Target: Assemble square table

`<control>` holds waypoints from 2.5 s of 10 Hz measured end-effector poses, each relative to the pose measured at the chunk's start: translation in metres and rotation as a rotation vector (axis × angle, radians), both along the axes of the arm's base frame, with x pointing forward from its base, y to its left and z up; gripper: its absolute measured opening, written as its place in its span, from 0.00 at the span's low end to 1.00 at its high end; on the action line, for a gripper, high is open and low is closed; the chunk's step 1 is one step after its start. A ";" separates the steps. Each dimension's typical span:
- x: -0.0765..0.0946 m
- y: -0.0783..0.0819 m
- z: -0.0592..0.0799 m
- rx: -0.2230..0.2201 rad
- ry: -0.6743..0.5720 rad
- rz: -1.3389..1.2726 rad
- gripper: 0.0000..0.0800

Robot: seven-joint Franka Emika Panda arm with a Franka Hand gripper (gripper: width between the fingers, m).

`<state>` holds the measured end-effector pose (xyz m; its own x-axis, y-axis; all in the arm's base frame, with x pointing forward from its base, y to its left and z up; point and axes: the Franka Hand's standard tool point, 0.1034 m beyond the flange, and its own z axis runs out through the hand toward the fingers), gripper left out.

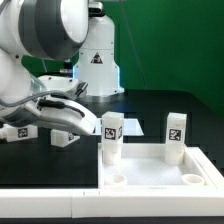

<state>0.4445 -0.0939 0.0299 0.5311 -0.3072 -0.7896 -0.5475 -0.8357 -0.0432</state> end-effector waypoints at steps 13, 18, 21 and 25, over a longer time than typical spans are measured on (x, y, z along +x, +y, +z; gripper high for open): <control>-0.023 0.006 -0.016 0.025 0.092 -0.048 0.81; -0.023 0.006 -0.016 0.026 0.092 -0.049 0.35; 0.004 -0.009 0.028 0.057 0.047 -0.033 0.35; 0.028 -0.010 0.045 -0.053 -0.147 -0.011 0.35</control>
Offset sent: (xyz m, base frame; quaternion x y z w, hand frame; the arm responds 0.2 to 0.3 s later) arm -0.0066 0.0007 -0.0031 0.0279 -0.0201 0.0869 0.9956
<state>0.4722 -0.1036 0.0754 0.6362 -0.3527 -0.6862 -0.5478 -0.8328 -0.0799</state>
